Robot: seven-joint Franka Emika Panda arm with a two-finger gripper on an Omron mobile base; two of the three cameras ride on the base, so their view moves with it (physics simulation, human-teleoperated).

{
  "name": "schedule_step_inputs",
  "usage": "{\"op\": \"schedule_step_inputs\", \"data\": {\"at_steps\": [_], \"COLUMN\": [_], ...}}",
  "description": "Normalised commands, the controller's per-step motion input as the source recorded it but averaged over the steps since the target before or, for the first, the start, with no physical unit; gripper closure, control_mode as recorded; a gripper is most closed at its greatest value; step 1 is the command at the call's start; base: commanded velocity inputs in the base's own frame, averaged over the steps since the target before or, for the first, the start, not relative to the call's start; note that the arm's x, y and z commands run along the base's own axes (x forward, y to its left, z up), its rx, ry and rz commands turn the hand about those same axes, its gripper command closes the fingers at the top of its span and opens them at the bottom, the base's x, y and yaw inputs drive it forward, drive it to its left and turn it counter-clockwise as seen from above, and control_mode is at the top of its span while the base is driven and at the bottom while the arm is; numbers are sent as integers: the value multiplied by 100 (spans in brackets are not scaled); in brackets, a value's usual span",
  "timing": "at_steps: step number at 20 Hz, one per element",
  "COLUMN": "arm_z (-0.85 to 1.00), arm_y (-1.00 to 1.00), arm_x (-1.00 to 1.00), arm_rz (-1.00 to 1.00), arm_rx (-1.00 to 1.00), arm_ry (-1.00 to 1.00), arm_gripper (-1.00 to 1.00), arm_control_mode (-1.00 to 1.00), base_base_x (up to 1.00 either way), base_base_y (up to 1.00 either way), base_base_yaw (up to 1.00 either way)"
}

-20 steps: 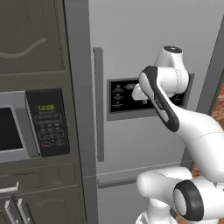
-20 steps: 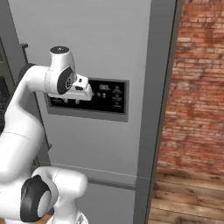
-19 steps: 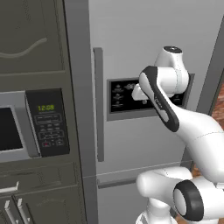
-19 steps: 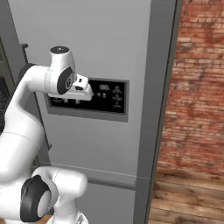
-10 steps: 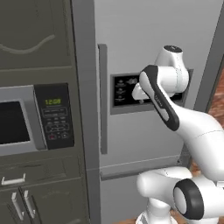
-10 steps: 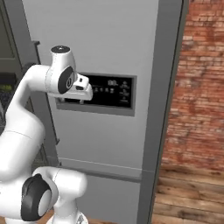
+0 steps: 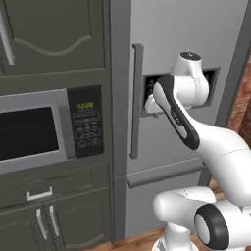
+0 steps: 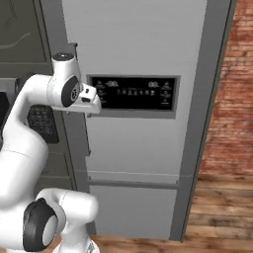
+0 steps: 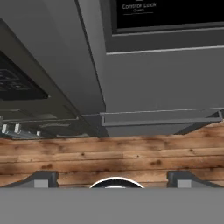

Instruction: There is a bowl on the dining counter. Grab a lemon wedge from the fridge and place it in the bowl. Then get the liquor bottle and glass cup from the cabinet and place them next to the bowl.

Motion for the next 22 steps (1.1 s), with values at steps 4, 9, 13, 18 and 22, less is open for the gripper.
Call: {"op": "schedule_step_inputs", "data": {"at_steps": [4,9,13,18,22], "arm_z": [0,0,0,0,0], "arm_y": [0,0,0,0,0], "arm_x": [0,0,0,0,0], "arm_rz": [0,0,0,0,0], "arm_rx": [0,0,0,0,0], "arm_ry": [0,0,0,0,0], "arm_gripper": [-100,-100,-100,-100,-100], "arm_control_mode": [100,100,100,100,100], "base_base_x": [-18,-17,-21,-3,0], "base_base_y": [53,57,53,48,53], "base_base_yaw": [-44,-47,-42,-23,-12]}}
